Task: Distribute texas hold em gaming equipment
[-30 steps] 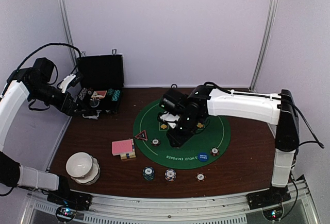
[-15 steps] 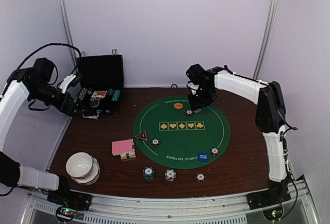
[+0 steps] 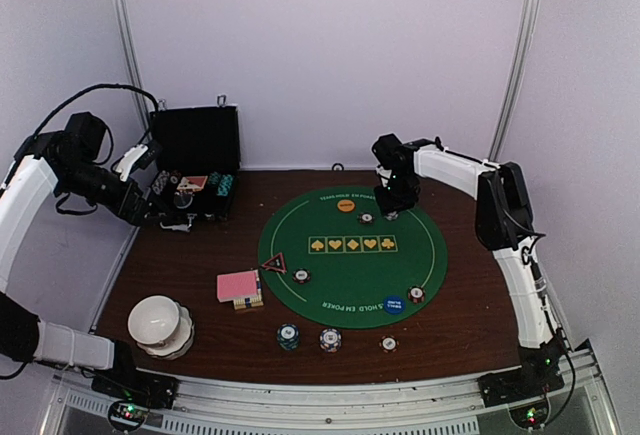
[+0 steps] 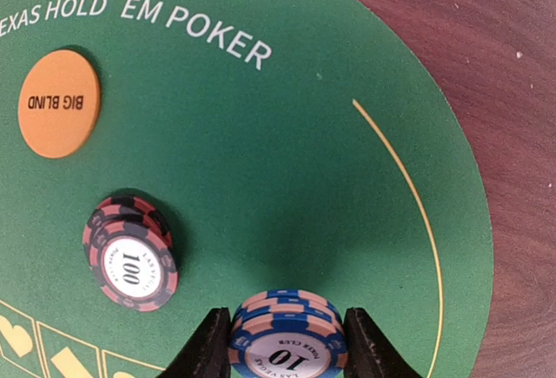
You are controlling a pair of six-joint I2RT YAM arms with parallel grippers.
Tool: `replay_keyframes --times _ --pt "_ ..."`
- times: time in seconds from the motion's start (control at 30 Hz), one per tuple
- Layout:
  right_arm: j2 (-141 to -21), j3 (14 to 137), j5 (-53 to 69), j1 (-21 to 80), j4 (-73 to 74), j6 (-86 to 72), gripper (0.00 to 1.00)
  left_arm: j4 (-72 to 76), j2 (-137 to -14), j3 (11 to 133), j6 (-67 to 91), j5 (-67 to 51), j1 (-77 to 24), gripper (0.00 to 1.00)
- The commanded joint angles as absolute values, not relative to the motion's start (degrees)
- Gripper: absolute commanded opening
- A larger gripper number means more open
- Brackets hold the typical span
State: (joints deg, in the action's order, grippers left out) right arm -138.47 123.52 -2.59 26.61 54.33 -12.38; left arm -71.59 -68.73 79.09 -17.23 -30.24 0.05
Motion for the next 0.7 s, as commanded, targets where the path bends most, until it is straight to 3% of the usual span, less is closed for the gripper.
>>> replay_keyframes --times 0.0,0.17,0.37,0.43,0.67 --pt "-140.44 126.47 -2.58 26.11 53.39 -12.99 0.13 -71.34 -69.72 80.24 -18.26 -30.96 0.44 0.98" --pt "-142.39 126.73 -1.75 25.94 52.32 -13.30 0.19 -71.30 -69.88 80.33 -18.28 -30.99 0.44 0.98" --pt "-142.98 126.45 -2.18 25.84 51.84 -14.09 0.55 -71.31 -69.89 80.33 -18.28 -30.59 0.44 0.98" --pt "-142.45 126.27 -2.57 25.84 51.79 -14.15 0.63 -71.31 -69.92 80.25 -18.22 -30.73 0.44 0.98" --pt "-138.39 125.68 -1.66 26.12 52.19 -13.16 0.67 -71.34 -69.88 80.42 -18.10 -30.76 0.44 0.98"
